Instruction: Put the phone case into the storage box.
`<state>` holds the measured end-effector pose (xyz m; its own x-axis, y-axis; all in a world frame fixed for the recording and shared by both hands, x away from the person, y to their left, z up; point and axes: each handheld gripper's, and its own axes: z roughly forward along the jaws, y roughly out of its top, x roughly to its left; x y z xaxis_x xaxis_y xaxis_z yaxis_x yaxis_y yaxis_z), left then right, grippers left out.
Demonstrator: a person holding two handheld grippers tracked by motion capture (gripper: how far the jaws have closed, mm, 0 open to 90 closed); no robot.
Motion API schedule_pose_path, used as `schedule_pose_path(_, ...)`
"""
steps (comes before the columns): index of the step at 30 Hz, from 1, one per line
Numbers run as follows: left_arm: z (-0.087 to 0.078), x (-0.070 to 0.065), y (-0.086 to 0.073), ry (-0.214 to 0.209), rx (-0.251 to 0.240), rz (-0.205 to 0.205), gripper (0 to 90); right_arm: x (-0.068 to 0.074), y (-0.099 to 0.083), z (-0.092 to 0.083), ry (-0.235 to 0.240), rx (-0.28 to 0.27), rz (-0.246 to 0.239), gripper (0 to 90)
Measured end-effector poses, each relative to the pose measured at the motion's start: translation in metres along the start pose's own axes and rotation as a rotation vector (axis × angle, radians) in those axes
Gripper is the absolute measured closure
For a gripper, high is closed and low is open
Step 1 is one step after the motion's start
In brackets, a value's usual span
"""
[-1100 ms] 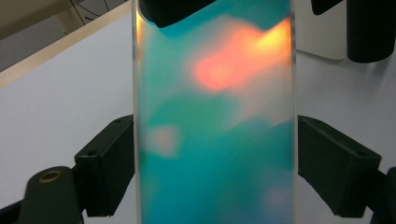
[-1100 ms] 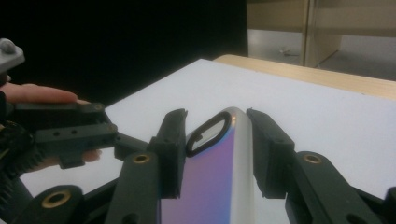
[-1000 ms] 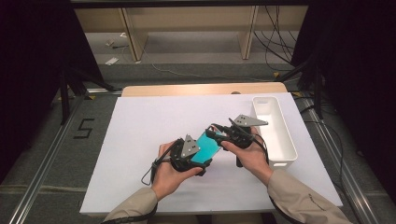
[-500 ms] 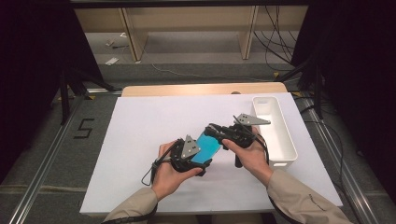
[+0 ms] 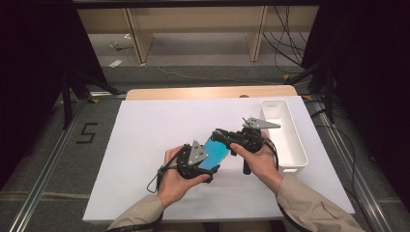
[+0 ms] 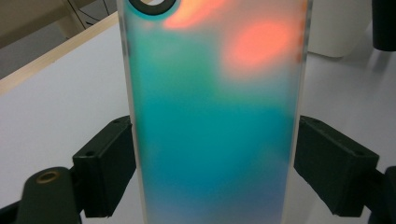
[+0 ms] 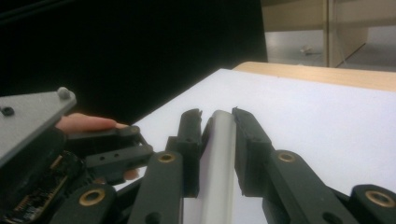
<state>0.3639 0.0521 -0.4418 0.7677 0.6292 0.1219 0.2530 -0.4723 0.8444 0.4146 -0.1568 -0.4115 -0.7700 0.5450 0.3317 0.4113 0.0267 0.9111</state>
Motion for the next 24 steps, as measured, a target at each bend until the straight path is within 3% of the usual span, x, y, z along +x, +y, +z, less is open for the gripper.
schedule_pose_path(3,0.000,-0.001,0.001,0.005,-0.016,0.009,16.6,0.000,0.001,-0.001,0.012,-0.005,0.027,77.1)
schedule_pose_path(5,-0.003,0.000,0.002,0.004,-0.035,0.009,20.1,0.001,0.004,-0.004,0.052,-0.014,0.076,80.4)
schedule_pose_path(7,-0.006,0.003,0.004,-0.004,-0.062,-0.015,18.1,0.004,0.006,-0.005,0.043,-0.020,0.028,80.4)
schedule_pose_path(8,-0.007,0.004,0.004,-0.005,-0.069,-0.018,16.5,0.005,0.009,-0.006,0.083,-0.035,0.065,80.4)
schedule_pose_path(9,-0.009,0.005,0.005,-0.008,-0.076,-0.023,15.6,0.006,0.010,-0.007,0.095,-0.045,0.070,80.4)
schedule_pose_path(15,-0.014,0.009,0.004,-0.023,-0.108,-0.054,12.3,0.016,0.023,-0.013,0.077,-0.042,-0.060,80.4)
schedule_pose_path(24,-0.016,0.014,0.002,-0.026,-0.112,-0.070,9.9,0.016,0.026,-0.016,0.054,0.017,-0.172,80.4)
